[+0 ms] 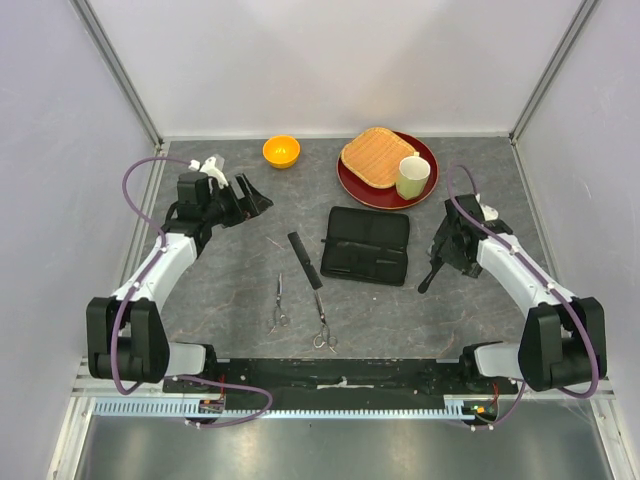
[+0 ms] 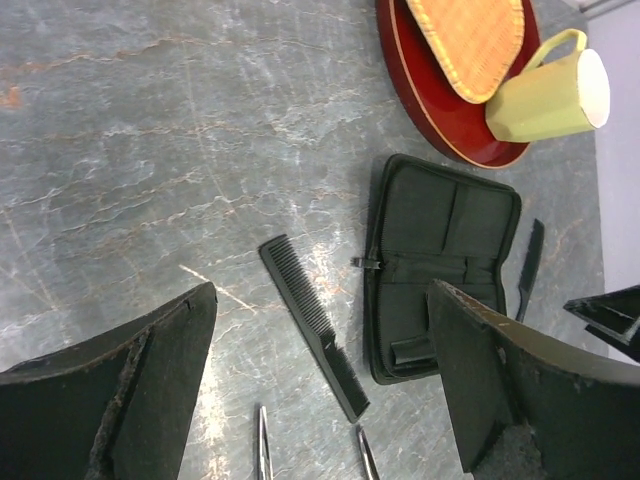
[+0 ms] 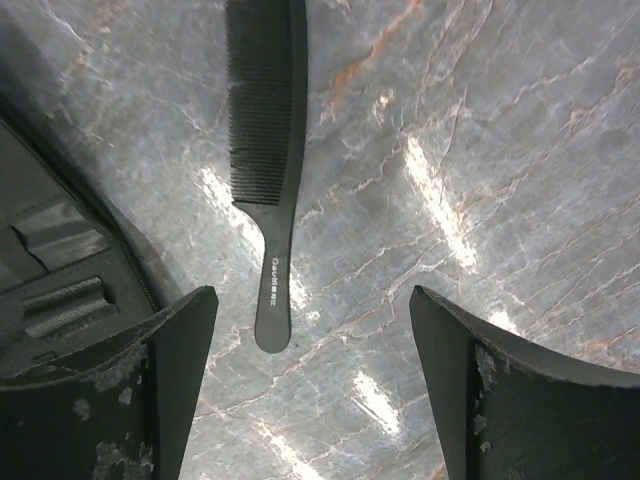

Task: Sort the hair-cutting tools

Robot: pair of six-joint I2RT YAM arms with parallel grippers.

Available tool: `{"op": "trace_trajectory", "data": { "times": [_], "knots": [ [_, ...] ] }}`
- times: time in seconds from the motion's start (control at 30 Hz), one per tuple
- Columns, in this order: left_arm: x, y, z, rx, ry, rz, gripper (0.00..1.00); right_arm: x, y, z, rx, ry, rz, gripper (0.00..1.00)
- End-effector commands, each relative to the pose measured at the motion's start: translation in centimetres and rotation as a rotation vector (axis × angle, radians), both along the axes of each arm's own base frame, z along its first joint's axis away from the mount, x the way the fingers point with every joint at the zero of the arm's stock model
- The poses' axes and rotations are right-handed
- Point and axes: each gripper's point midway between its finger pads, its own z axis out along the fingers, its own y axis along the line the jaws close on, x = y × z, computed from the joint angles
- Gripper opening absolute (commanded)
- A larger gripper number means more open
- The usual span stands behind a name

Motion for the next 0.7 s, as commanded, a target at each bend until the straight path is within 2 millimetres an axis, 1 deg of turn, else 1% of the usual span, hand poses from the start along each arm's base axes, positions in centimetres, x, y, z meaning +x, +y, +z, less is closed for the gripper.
{"op": "trace_trajectory", "data": {
  "times": [0.0, 0.13, 0.17, 0.33, 0.4, 0.43, 0.47, 0.67],
  "knots": [
    [0.6, -1.7, 2.0, -0.067, -0.063, -0.062, 0.94, -0.1, 0.9, -0.5, 0.041, -0.013, 0.008, 0.84],
    [0.4, -1.8, 1.2, -0.068, -0.041, -0.071, 0.95, -0.8, 1.5, -2.4, 0.050, 0.046, 0.012, 0.76],
    [0.3, -1.9, 1.0, -0.070, -0.036, -0.071, 0.95, -0.6, 1.6, -2.6, 0.053, 0.045, 0.012, 0.73],
    [0.1, -2.1, 1.1, -0.072, -0.041, -0.093, 0.95, -0.4, 2.2, -4.1, 0.065, 0.075, 0.017, 0.68],
    [0.0, -2.4, 1.2, -0.078, -0.042, -0.116, 0.95, 0.0, 2.3, -4.4, 0.065, 0.077, 0.014, 0.65],
    [0.0, -2.4, 1.3, -0.077, -0.046, -0.120, 0.95, 0.1, 2.3, -4.7, 0.062, 0.087, 0.010, 0.60],
    [0.0, -2.4, 1.3, -0.078, -0.045, -0.120, 0.95, 0.2, 2.3, -4.9, 0.060, 0.091, 0.006, 0.59],
    [0.0, -2.5, 1.6, -0.071, -0.056, -0.129, 0.95, 0.2, 2.4, -6.0, 0.051, 0.134, -0.001, 0.54]
  ]
}}
